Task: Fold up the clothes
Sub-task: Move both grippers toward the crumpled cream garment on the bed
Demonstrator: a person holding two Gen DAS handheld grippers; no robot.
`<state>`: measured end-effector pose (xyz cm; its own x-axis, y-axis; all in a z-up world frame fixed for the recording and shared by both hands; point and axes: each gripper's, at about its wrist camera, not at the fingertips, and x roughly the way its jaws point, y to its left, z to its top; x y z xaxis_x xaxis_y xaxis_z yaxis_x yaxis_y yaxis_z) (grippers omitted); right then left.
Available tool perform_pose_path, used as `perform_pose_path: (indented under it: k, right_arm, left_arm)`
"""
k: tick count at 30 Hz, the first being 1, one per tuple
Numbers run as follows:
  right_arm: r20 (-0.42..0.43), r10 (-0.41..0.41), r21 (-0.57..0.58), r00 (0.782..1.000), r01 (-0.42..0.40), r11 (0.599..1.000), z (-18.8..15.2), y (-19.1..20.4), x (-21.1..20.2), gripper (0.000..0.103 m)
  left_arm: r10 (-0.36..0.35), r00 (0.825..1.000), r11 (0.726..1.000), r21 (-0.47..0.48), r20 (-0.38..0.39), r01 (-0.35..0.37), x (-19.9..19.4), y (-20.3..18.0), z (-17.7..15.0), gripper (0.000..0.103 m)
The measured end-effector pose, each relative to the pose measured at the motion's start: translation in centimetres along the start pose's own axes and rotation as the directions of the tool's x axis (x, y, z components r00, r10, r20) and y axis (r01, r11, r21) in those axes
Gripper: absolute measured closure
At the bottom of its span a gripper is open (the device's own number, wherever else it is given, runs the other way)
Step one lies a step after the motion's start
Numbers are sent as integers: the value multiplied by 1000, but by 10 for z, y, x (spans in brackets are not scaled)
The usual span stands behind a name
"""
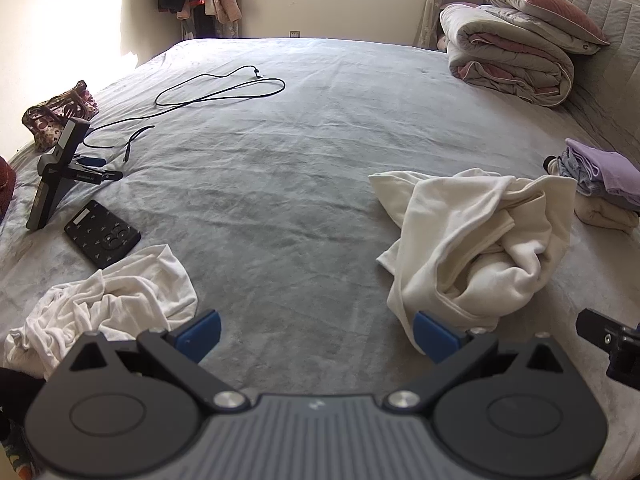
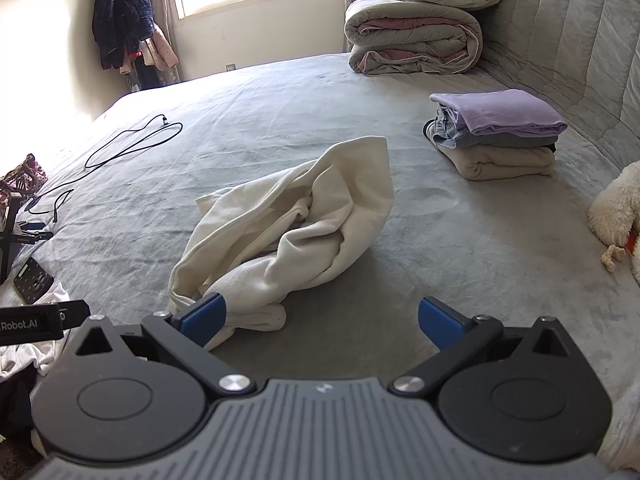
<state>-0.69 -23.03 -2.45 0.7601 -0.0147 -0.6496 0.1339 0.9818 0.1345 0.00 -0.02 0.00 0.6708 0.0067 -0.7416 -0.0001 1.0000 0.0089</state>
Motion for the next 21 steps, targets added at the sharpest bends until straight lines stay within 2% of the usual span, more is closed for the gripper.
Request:
perform_pose_path:
  k: [7,21]
  right_arm:
    - [4,-11,-1,1000,11,1000,-3,7,6,0]
    - [-45,-27,-8,999,26,1000,1,8,11,0]
  left_arm:
    - [-12,1000,1000,-8,1,12,2,7,3,0]
    - [-16,1000,999,-51,-15,16,9,6,9,0]
